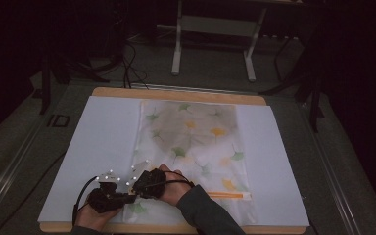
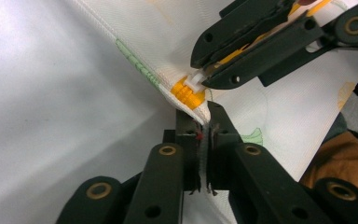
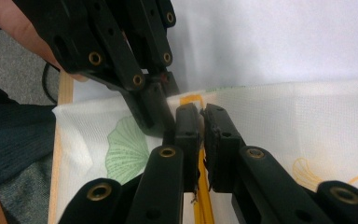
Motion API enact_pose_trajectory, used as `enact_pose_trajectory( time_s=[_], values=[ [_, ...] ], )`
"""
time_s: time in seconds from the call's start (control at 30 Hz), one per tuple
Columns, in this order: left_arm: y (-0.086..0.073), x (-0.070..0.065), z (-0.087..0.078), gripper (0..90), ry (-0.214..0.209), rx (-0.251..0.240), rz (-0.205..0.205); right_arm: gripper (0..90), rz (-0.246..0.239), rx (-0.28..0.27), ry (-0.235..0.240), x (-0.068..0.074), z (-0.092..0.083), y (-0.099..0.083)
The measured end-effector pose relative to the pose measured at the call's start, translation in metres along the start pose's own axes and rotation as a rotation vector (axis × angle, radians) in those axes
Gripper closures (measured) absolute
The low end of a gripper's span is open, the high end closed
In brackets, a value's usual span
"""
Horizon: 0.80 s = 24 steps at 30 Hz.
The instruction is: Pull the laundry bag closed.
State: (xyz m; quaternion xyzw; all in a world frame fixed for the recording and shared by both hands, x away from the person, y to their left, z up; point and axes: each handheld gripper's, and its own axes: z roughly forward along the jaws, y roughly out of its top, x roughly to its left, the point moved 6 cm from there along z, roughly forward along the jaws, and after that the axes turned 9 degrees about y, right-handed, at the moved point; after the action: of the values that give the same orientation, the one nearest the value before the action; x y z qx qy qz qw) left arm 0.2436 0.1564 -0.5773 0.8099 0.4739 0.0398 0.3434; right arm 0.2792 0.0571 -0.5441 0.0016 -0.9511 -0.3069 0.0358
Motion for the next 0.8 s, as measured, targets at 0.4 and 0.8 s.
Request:
enact_pose_trajectory(
  time_s=[0.4, 0.8],
  values=[
    [0.000, -0.001, 0.000, 88.0, 0.002, -0.005, 0.005, 87.9, 0.024, -0.009, 0.024, -0.002, 0.003, -0.009],
    [0.001, -0.003, -0.002, 88.1, 0.022, -0.015, 0.030, 87.1, 0.019, 0.001, 0.026, -0.003, 0.004, -0.012]
  ],
)
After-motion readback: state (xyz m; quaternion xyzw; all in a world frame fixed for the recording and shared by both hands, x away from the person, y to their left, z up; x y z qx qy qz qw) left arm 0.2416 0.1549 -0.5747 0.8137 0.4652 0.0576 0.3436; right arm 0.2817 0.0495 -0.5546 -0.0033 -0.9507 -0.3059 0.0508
